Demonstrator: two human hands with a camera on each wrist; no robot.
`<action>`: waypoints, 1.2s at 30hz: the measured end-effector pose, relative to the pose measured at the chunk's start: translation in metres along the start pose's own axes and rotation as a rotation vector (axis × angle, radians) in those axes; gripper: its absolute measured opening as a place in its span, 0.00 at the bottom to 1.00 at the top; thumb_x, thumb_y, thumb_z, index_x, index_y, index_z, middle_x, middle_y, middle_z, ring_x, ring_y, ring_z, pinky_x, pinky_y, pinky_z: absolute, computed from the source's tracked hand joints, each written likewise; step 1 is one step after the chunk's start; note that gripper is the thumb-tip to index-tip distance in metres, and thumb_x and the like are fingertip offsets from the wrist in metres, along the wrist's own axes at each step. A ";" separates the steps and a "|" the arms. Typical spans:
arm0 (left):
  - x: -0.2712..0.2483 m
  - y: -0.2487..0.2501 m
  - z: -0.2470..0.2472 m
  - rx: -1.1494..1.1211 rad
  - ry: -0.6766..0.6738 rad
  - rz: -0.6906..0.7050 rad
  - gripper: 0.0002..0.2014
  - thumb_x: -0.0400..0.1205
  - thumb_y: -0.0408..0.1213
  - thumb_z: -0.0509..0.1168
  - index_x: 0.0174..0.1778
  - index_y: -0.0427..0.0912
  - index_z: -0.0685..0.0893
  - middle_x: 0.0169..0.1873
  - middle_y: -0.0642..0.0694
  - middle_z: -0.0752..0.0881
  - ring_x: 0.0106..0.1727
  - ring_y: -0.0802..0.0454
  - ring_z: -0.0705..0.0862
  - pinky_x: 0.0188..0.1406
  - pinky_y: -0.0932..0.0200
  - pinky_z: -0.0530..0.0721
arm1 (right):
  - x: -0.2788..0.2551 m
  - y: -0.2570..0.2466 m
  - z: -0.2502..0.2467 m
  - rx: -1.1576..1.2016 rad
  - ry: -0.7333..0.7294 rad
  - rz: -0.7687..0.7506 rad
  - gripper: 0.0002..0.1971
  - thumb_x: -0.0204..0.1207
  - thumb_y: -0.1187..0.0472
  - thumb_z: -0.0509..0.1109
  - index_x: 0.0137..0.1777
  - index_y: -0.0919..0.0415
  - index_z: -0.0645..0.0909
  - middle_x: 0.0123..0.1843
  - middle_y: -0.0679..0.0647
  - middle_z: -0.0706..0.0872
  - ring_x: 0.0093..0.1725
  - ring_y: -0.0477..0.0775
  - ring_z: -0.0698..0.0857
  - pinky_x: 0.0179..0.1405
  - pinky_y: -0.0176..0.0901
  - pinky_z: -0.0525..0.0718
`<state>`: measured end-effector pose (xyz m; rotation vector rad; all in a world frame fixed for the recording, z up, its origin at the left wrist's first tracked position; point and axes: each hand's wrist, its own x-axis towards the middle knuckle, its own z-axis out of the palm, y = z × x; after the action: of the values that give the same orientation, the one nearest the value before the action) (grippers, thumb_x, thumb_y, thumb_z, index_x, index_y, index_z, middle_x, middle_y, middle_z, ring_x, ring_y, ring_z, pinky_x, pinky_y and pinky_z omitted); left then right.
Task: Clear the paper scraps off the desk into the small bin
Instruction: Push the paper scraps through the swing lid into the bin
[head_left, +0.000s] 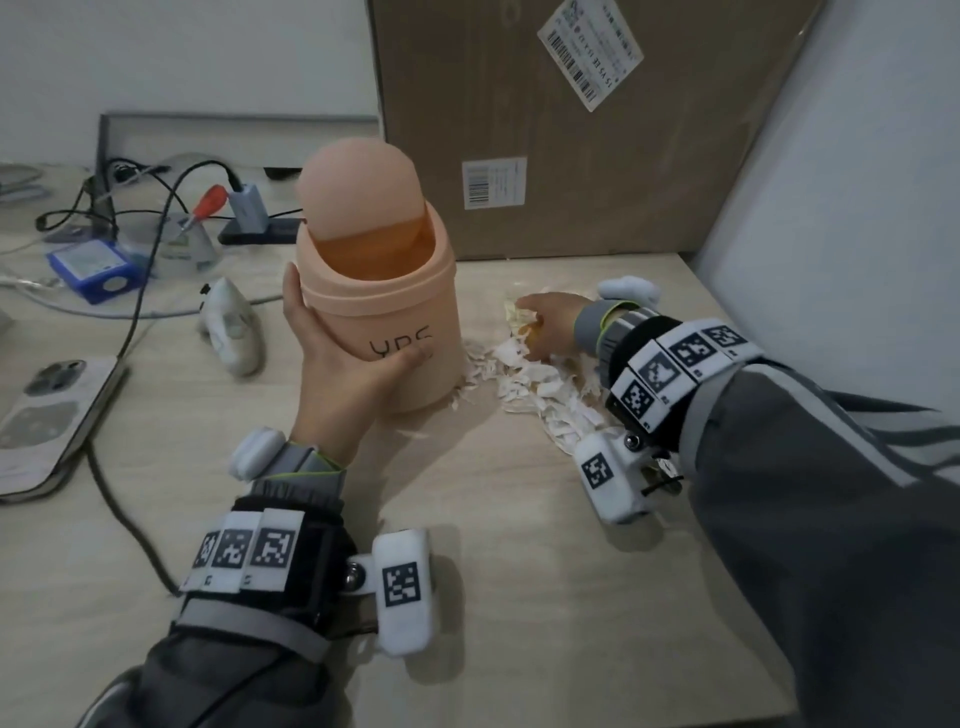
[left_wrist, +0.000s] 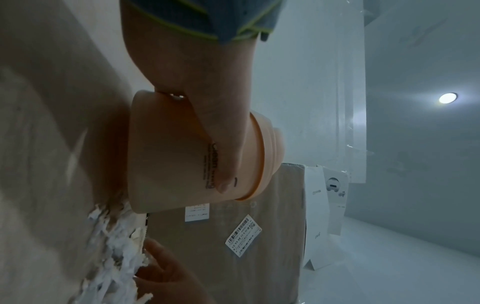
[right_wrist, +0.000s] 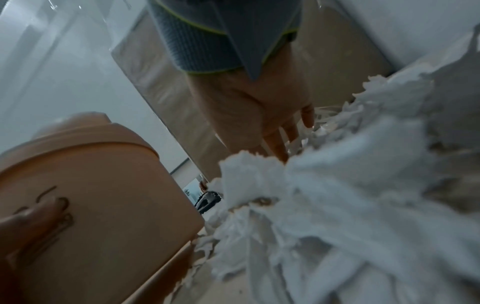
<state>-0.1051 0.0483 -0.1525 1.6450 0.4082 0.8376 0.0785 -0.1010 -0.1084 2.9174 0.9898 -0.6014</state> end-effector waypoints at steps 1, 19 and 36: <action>0.000 -0.001 0.000 0.003 -0.002 0.001 0.67 0.65 0.37 0.85 0.87 0.51 0.40 0.80 0.53 0.65 0.78 0.56 0.70 0.80 0.47 0.73 | 0.002 -0.001 0.001 -0.022 0.000 -0.003 0.33 0.78 0.59 0.67 0.81 0.54 0.58 0.80 0.54 0.67 0.72 0.59 0.75 0.65 0.47 0.78; -0.003 0.003 0.000 -0.009 -0.033 -0.038 0.69 0.61 0.44 0.84 0.87 0.53 0.39 0.82 0.53 0.65 0.79 0.56 0.70 0.81 0.43 0.71 | -0.034 0.013 -0.005 0.456 0.476 -0.021 0.03 0.75 0.66 0.65 0.41 0.58 0.77 0.44 0.53 0.82 0.46 0.56 0.80 0.41 0.40 0.71; -0.007 0.005 0.006 0.016 -0.100 -0.032 0.66 0.69 0.32 0.83 0.87 0.53 0.38 0.80 0.52 0.64 0.77 0.54 0.69 0.80 0.46 0.71 | -0.051 0.036 0.012 0.848 0.573 0.103 0.18 0.78 0.75 0.58 0.49 0.63 0.89 0.49 0.57 0.88 0.31 0.52 0.85 0.33 0.38 0.90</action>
<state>-0.1060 0.0381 -0.1499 1.6834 0.3710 0.7267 0.0583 -0.1611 -0.1057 4.0181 0.6940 -0.1821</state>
